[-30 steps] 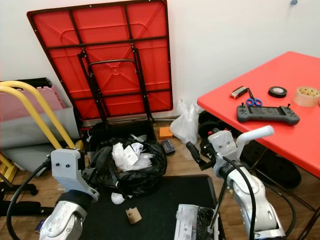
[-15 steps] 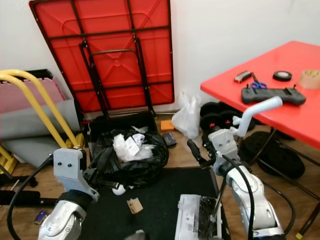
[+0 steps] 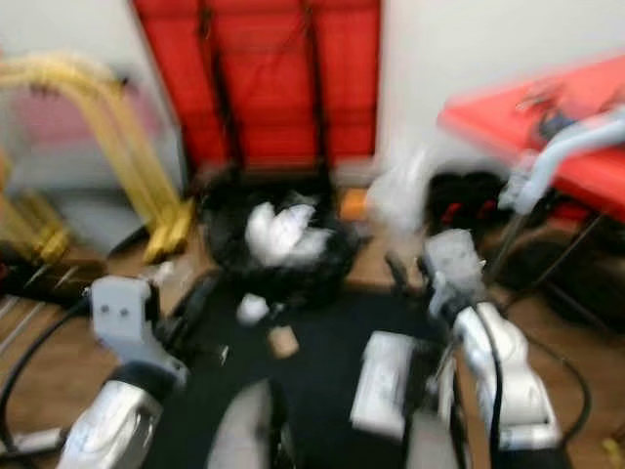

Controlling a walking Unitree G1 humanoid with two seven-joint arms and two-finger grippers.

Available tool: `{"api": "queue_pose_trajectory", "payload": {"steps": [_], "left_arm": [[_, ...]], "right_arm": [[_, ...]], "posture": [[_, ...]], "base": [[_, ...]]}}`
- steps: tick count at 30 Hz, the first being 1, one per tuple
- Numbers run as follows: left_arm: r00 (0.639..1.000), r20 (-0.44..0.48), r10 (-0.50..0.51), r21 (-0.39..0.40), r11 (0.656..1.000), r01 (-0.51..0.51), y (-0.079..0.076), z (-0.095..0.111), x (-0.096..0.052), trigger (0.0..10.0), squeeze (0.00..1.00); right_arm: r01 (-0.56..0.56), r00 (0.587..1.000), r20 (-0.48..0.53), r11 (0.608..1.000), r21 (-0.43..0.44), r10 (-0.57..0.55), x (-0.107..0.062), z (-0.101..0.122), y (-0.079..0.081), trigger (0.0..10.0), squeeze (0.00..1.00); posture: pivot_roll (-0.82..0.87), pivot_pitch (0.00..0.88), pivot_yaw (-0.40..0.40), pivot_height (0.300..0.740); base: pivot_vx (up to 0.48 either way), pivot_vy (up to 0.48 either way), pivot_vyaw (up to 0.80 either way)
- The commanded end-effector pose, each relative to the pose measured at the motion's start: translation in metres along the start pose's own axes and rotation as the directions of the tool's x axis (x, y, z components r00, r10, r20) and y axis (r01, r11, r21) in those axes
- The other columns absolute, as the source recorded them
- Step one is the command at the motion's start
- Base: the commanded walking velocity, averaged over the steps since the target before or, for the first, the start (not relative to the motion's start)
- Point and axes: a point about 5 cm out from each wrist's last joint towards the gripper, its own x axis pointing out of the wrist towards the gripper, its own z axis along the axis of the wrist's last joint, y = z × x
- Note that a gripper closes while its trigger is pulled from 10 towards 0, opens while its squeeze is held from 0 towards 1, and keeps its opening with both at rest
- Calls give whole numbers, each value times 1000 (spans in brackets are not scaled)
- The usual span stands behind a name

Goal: Sweep floor

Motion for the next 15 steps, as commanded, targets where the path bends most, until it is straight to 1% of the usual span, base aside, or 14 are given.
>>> {"api": "queue_pose_trajectory", "payload": {"steps": [1,3,4,5,6,8,9,10,11,15], "left_arm": [[993,10,-121,-8,993,121,-6,6,-1,10000,0],[993,10,-121,-8,993,121,-6,6,-1,10000,0],[992,8,-125,-9,992,125,-7,6,-2,10000,0],[992,8,-125,-9,992,125,-7,6,-2,10000,0],[992,4,-128,-11,992,128,-7,7,-3,10000,0],[992,4,-128,-11,992,128,-7,7,-3,10000,0],[991,1,-130,-12,991,130,-7,7,-4,10000,0],[991,1,-130,-12,991,130,-7,7,-4,10000,0],[991,-4,-131,-14,991,131,-7,8,-5,10000,0],[991,-7,-131,-14,991,130,-7,9,-6,10000,0]], "right_arm": [[61,998,-17,998,12,-61,-3,-1,-9,10000,0],[61,998,-17,998,12,-61,-3,-1,-9,10000,0],[81,996,-23,996,22,-81,-4,-2,-13,10000,0],[81,996,-23,996,22,-81,-4,-2,-13,10000,0],[110,994,-33,993,33,-109,-4,-3,-17,10000,0],[110,994,-33,993,33,-109,-4,-3,-17,10000,0],[134,990,-44,990,42,-132,-5,-4,-21,10000,0],[134,990,-44,990,42,-132,-5,-4,-21,10000,0],[164,985,-57,986,42,-161,-7,-4,-24,10000,0],[180,982,-66,983,40,-177,-8,-5,-26,10000,0]], "posture": [[-74,65,60,552],[-74,65,60,547],[-71,71,63,542],[-71,71,63,542],[-68,76,64,537],[-68,76,64,537],[-65,80,63,532],[-65,80,63,532],[-64,83,63,522],[-64,86,61,507]], "base": [[0,0,0],[0,0,0],[0,0,0],[0,0,0],[0,0,0],[0,0,0],[0,0,0],[0,0,0],[0,0,0],[0,0,0]]}}
